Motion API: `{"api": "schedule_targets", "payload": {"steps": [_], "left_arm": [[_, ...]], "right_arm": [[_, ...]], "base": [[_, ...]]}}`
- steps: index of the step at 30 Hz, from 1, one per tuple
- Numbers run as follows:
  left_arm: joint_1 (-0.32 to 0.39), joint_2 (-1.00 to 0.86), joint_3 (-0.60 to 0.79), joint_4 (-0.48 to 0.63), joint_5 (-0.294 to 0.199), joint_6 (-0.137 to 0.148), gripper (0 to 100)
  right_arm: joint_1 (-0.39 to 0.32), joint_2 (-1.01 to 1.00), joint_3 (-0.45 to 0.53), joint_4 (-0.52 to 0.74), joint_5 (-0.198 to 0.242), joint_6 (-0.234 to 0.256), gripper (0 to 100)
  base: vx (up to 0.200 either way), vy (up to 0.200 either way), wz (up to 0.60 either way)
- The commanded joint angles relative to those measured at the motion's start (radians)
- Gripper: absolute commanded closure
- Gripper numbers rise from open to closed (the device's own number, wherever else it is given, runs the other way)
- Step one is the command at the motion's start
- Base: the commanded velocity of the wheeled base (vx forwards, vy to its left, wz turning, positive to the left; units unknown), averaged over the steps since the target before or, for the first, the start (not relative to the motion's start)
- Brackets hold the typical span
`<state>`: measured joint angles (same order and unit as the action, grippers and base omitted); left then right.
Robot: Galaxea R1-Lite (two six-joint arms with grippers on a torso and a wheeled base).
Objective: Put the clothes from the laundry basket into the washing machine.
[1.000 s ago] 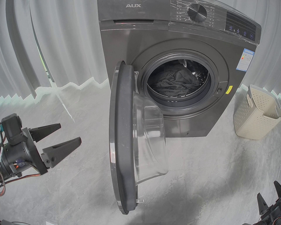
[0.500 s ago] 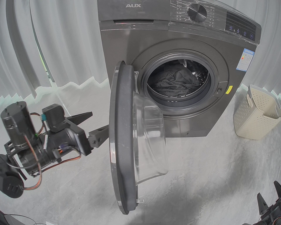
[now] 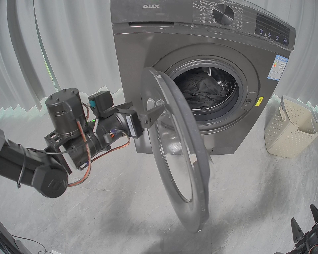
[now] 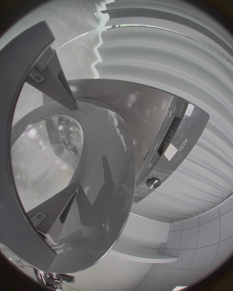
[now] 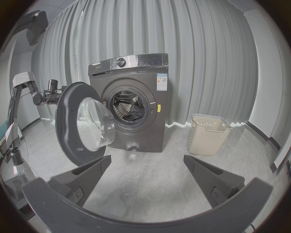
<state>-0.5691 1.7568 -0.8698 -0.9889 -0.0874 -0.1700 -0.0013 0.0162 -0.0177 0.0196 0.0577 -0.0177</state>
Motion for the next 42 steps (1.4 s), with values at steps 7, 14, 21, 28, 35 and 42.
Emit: {"api": "schedule_targets", "payload": {"steps": [7, 14, 21, 28, 35, 42], "left_arm": [[-0.005, 0.202, -0.212, -0.005, 0.015, -0.006, 0], [-0.003, 0.303, -0.371, -0.004, 0.072, -0.036, 0], [-0.003, 0.383, -0.512, 0.018, 0.089, -0.069, 0], [-0.001, 0.441, -0.589, 0.015, 0.133, -0.072, 0], [-0.001, 0.415, -0.566, 0.016, 0.14, -0.091, 0], [0.0, 0.406, -0.609, 0.032, 0.146, -0.092, 0]], "right_arm": [[0.0, -0.016, 0.01, 0.0, 0.001, -0.001, 0], [0.0, -0.016, 0.01, 0.0, 0.001, -0.001, 0], [0.0, -0.016, 0.01, 0.0, 0.001, -0.001, 0], [-0.002, -0.016, 0.01, 0.0, 0.001, -0.001, 0], [0.0, -0.016, 0.01, 0.0, 0.001, -0.001, 0], [0.0, -0.016, 0.01, 0.0, 0.001, -0.001, 0]], "base": [[0.0, 0.0, 0.0], [0.0, 0.0, 0.0], [0.0, 0.0, 0.0], [0.0, 0.0, 0.0], [0.0, 0.0, 0.0], [0.0, 0.0, 0.0]]}}
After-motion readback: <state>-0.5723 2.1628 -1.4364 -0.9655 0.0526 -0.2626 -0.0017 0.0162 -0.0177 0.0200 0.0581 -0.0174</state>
